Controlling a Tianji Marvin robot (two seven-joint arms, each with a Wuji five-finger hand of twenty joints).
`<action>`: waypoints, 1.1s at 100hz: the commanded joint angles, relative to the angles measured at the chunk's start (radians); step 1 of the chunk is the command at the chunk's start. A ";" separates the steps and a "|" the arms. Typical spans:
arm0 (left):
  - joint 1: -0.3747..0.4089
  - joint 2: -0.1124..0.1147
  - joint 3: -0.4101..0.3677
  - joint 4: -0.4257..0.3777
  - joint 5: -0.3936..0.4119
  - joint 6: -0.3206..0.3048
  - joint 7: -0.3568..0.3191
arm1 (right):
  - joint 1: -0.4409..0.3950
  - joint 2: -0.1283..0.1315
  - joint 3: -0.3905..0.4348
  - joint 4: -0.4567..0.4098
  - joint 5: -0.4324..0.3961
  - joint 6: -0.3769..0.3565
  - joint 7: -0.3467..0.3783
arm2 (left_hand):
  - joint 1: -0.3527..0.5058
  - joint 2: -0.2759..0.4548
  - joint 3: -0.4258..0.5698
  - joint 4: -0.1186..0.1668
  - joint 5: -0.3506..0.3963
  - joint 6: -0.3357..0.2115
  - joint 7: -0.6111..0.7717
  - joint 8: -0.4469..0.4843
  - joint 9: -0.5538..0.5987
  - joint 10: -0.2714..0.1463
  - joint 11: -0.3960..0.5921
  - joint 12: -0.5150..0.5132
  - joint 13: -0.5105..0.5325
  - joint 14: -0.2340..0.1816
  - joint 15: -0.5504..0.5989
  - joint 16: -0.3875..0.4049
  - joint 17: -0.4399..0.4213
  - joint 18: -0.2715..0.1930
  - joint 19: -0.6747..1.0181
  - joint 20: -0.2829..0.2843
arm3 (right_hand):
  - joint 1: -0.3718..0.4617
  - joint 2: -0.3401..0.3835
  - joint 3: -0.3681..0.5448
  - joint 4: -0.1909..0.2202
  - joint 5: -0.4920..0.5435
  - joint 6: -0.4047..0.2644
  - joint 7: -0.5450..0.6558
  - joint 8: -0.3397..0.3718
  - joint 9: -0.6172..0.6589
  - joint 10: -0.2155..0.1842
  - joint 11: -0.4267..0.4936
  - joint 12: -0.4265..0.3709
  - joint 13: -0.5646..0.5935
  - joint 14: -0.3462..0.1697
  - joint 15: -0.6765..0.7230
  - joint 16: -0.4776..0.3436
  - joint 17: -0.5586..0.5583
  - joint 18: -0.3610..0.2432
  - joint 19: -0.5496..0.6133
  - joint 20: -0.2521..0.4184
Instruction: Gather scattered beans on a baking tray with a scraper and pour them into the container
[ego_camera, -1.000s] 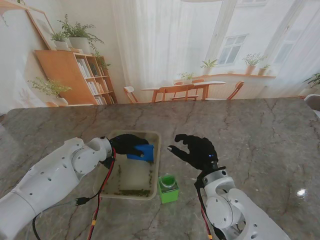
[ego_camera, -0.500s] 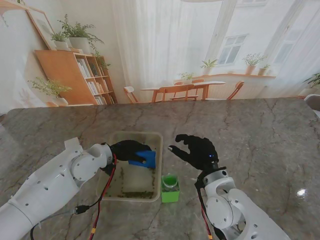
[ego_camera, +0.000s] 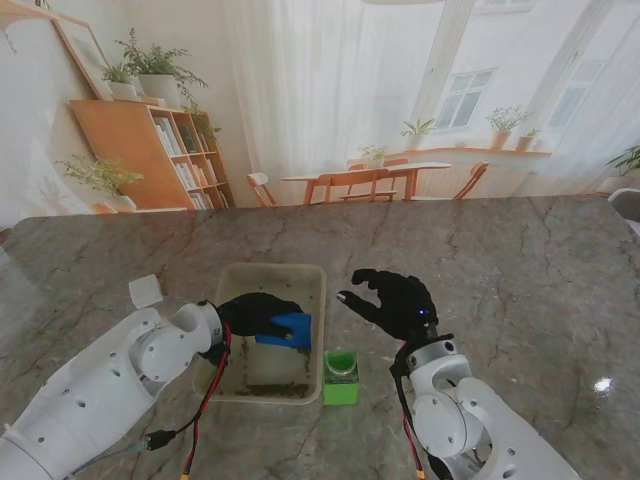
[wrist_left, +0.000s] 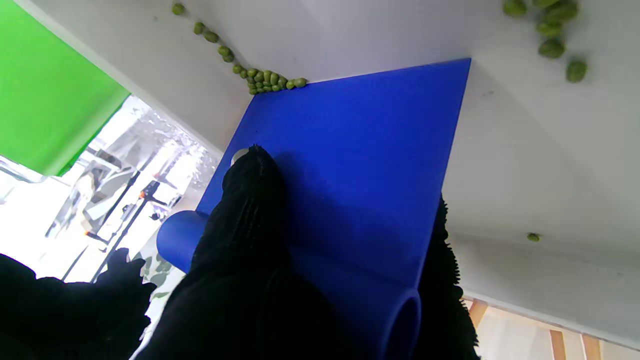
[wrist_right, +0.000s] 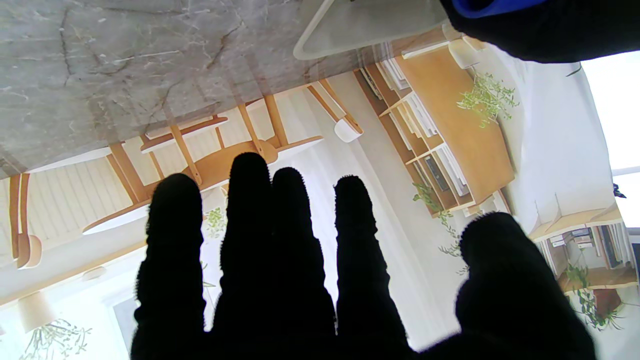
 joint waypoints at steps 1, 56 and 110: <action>0.072 0.001 0.032 0.038 0.009 0.009 -0.032 | -0.006 0.000 0.003 0.000 0.002 0.003 0.012 | 0.082 0.063 0.046 0.019 0.047 -0.011 0.026 -0.005 0.049 -0.021 0.011 0.009 0.025 -0.002 0.023 0.002 0.008 0.014 0.039 0.034 | 0.003 0.010 -0.021 0.029 0.009 -0.022 0.004 -0.014 0.011 -0.001 0.009 0.012 0.003 -0.006 -0.004 0.000 -0.016 0.019 -0.006 -0.005; 0.170 0.019 -0.023 -0.041 0.048 0.008 -0.067 | -0.010 -0.001 0.006 -0.003 0.002 0.006 0.006 | 0.082 0.053 0.052 0.016 0.058 -0.008 0.024 -0.002 0.058 -0.016 0.012 0.012 0.030 0.005 0.033 0.004 0.007 0.025 0.052 0.037 | 0.006 0.013 -0.022 0.029 0.010 -0.025 0.004 -0.014 0.012 0.000 0.009 0.012 0.003 -0.006 -0.004 0.000 -0.016 0.018 -0.006 -0.005; 0.169 0.006 -0.053 -0.053 0.128 0.015 0.016 | -0.007 0.000 0.002 -0.001 0.001 0.001 0.010 | 0.082 0.072 0.063 0.019 0.032 0.007 0.026 0.011 0.033 -0.018 0.012 0.009 0.022 -0.005 0.031 0.002 0.025 -0.004 0.043 0.022 | 0.007 0.014 -0.025 0.029 0.009 -0.025 0.005 -0.014 0.011 0.000 0.009 0.012 0.003 -0.007 -0.004 0.000 -0.017 0.018 -0.007 -0.005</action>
